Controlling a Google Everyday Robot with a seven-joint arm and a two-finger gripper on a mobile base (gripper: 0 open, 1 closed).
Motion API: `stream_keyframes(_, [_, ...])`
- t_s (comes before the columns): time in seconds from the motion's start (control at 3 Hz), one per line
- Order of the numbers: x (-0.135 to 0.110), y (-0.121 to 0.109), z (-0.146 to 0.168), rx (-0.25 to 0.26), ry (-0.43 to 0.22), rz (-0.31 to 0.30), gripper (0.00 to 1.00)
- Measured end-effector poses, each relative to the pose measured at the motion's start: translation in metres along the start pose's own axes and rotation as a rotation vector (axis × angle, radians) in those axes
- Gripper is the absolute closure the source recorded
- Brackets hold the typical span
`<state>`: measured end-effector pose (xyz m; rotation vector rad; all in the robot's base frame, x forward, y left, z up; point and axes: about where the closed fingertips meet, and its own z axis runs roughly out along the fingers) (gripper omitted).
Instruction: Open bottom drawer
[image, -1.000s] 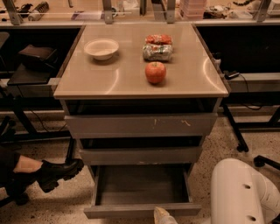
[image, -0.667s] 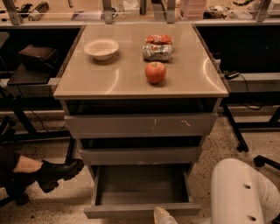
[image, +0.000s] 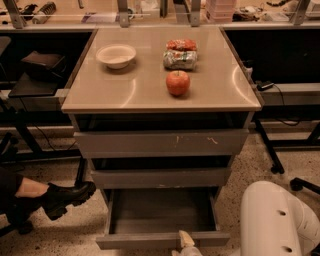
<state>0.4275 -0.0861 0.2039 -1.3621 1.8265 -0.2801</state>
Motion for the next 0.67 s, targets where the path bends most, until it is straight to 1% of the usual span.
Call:
stream_keyframes(0.33, [0.0, 0.0, 0.0, 0.0, 0.0, 0.0, 0.0])
stream_keyframes(0.67, [0.0, 0.0, 0.0, 0.0, 0.0, 0.0, 0.0])
